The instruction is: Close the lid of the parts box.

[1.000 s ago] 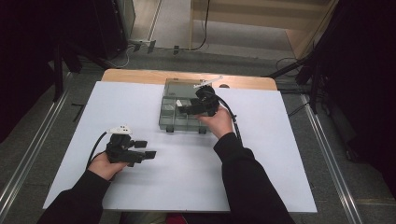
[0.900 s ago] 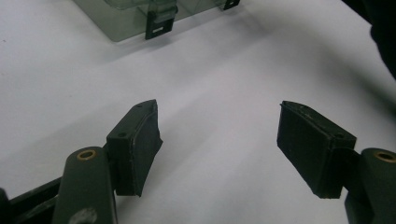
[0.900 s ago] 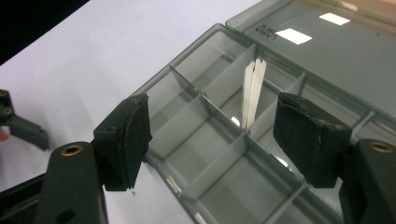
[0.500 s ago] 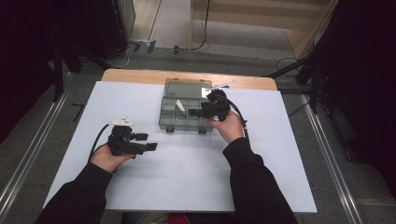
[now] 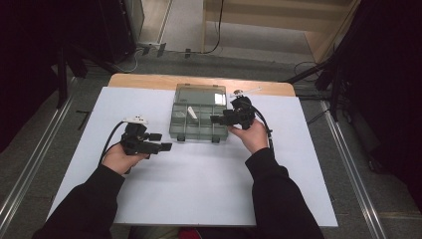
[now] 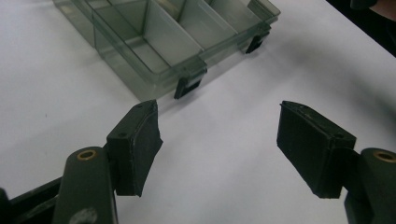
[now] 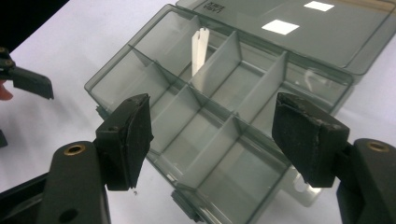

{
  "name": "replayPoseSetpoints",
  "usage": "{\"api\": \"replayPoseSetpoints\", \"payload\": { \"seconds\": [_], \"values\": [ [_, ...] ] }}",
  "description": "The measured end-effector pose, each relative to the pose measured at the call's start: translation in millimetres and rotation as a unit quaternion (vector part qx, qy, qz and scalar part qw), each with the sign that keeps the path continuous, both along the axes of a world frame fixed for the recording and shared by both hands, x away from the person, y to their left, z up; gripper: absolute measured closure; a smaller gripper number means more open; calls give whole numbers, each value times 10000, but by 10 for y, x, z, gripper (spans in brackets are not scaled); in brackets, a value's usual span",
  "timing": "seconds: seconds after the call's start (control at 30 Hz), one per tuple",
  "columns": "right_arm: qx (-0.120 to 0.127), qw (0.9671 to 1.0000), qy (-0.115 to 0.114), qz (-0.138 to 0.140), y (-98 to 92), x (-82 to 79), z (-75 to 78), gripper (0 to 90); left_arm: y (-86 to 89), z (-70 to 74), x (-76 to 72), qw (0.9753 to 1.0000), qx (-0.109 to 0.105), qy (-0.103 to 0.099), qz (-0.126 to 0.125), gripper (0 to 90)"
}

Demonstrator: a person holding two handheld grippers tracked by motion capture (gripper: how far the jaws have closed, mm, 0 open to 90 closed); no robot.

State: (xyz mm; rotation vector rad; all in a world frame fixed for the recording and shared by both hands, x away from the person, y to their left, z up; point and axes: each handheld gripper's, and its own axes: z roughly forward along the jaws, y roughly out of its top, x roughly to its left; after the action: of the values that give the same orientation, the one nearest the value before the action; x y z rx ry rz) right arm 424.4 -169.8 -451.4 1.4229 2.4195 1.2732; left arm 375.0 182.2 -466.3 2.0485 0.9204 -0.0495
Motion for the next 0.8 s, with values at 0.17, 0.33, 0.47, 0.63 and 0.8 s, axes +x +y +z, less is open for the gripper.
{"api": "replayPoseSetpoints", "payload": {
  "seconds": [0.17, 0.33, 0.47, 0.63, 0.8],
  "values": [
    [-3, 10000, 79, -56, -86, 40, -25, 301, -98, 48, 135, 10000, -4, -9, 44, 294],
    [-43, 9998, 148, -118, -161, 87, -51, 306, -142, 84, 248, 9999, -113, -42, 106, 294],
    [-146, 9997, 136, -153, -203, 117, -51, 319, -164, 85, 311, 9998, -105, -153, 121, 295],
    [-2, 9995, 229, -198, -261, 193, -75, 320, -218, 105, 454, 9997, -43, -110, 205, 295],
    [43, 9994, 249, -249, -285, 284, -57, 323, -273, 107, 589, 9995, 17, -172, 255, 295]
  ]
}}
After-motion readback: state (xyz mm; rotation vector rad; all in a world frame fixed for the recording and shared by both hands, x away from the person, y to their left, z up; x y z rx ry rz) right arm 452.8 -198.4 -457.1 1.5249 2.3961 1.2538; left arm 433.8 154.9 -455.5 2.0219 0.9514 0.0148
